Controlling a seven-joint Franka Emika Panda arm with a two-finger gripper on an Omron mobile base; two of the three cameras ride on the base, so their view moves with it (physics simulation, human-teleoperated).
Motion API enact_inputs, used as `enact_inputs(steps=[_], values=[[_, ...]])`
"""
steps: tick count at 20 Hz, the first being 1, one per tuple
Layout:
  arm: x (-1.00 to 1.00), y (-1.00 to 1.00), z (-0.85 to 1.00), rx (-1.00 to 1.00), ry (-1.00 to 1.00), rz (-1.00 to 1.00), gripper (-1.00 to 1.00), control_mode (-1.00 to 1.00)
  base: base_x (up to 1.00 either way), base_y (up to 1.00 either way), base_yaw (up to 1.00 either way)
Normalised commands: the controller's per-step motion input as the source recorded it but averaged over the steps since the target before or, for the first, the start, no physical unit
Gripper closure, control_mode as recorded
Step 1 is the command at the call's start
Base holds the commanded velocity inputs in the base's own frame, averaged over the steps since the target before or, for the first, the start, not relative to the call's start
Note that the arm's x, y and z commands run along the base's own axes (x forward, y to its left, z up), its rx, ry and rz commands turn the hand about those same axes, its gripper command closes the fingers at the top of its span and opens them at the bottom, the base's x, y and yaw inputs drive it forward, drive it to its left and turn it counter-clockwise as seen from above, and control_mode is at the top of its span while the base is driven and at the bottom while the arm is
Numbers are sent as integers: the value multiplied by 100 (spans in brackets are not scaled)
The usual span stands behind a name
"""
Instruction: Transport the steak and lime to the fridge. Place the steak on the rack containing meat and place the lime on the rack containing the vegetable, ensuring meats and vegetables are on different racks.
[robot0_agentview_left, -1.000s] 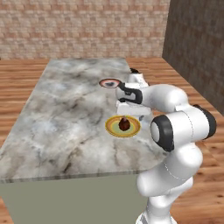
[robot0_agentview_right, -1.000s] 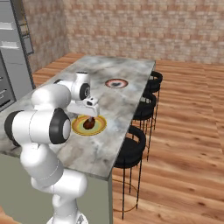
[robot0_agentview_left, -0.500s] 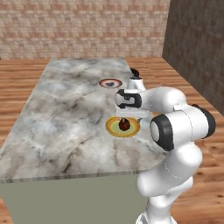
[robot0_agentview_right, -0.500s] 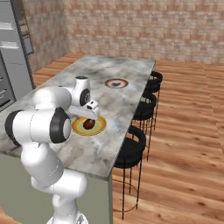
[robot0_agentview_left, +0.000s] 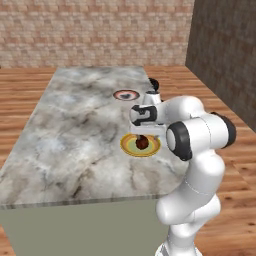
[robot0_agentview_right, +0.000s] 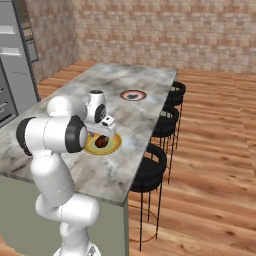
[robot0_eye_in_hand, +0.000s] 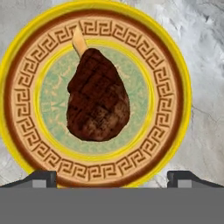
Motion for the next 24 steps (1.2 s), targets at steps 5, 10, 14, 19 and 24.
enact_inputs(steps=[5, 10, 14, 19, 24], values=[[26, 0, -15, 0, 0, -2, -100, -100, 0, 0, 0], [29, 0, -18, 0, 0, -3, -100, -100, 0, 0, 0], [32, 0, -34, 0, 0, -2, -100, -100, 0, 0, 0], [7, 0, -24, 0, 3, -3, -100, -100, 0, 0, 0], [-9, 1, -10, 0, 14, -6, -100, -100, 0, 0, 0]])
